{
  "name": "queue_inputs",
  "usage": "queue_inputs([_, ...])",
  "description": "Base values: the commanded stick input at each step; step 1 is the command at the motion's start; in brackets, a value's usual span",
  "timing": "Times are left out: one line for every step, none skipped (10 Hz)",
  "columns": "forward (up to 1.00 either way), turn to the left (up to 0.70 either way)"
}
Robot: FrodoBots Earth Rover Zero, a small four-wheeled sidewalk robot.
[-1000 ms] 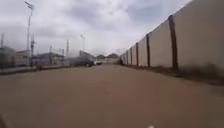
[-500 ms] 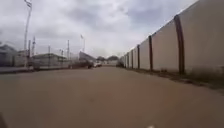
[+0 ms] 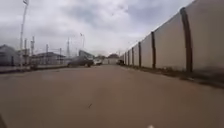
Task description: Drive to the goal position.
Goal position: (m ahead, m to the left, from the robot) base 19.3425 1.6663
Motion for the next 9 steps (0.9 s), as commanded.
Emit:
queue_inputs([1.0,0.0])
queue_inputs([1.0,0.0])
queue_inputs([1.0,0.0])
queue_inputs([1.0,0.0])
queue_inputs([1.0,0.0])
queue_inputs([1.0,0.0])
queue_inputs([1.0,0.0])
queue_inputs([1.0,0.0])
queue_inputs([1.0,0.0])
